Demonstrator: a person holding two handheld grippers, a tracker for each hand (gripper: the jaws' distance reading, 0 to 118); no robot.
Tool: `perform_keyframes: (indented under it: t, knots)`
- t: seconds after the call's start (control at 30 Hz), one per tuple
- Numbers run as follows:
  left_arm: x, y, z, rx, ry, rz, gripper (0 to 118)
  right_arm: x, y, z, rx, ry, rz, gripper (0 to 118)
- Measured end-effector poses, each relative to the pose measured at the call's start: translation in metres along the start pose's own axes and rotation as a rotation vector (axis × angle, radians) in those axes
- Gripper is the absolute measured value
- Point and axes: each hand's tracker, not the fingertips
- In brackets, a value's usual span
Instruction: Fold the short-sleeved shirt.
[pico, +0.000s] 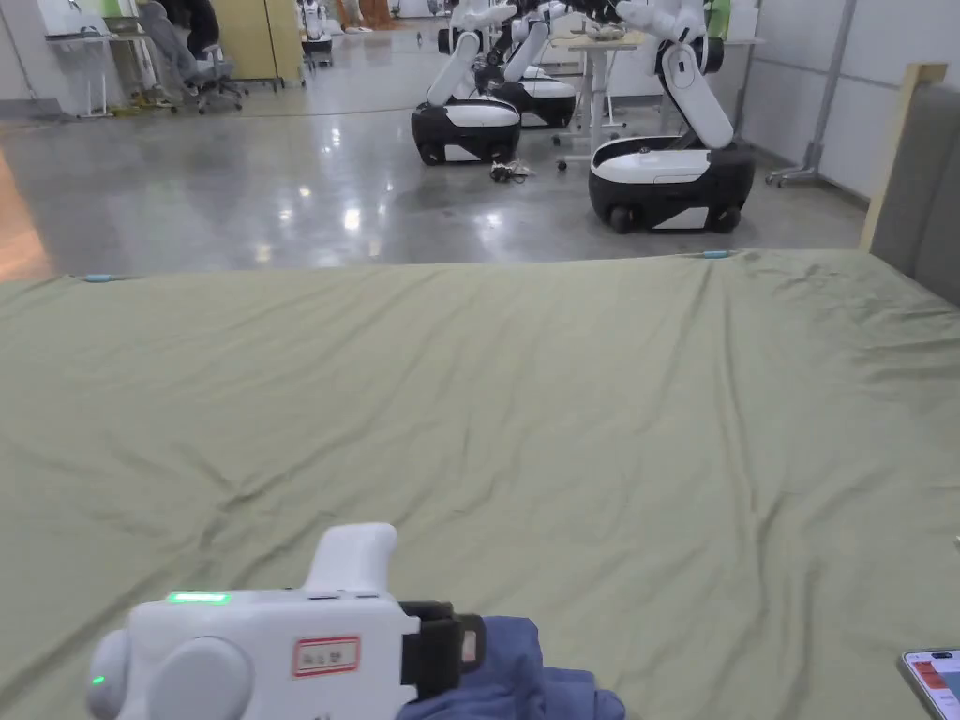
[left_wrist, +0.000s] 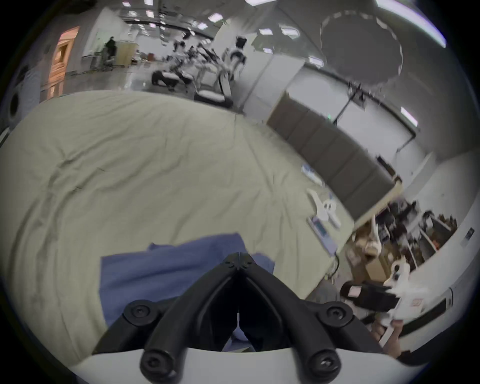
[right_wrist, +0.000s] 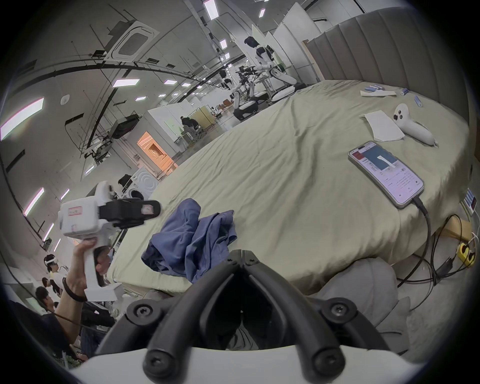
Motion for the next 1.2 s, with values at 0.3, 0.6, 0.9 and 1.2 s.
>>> perform_keyframes:
  t: [0.3, 0.6, 0.9, 1.2]
  knots:
    - [0.002, -0.033, -0.096, -0.228, -0.075, 0.07, 0, -0.009, -0.005, -0.002, -0.031, -0.018, 0.044, 0]
    - [-0.002, -0.021, -0.016, -0.023, -0.241, 0.131, 59, -0.036, 0.011, -0.043, -0.151, 0.042, 0.191, 0]
    - [-0.078, -0.029, 0.082, 0.16, -0.074, 0.266, 72, -0.111, 0.048, -0.167, -0.302, 0.093, 0.46, 0]
    - [-0.134, -0.044, 0.058, 0.131, -0.121, 0.471, 72, -0.118, 0.027, -0.218, -0.539, -0.125, 0.667, 0]
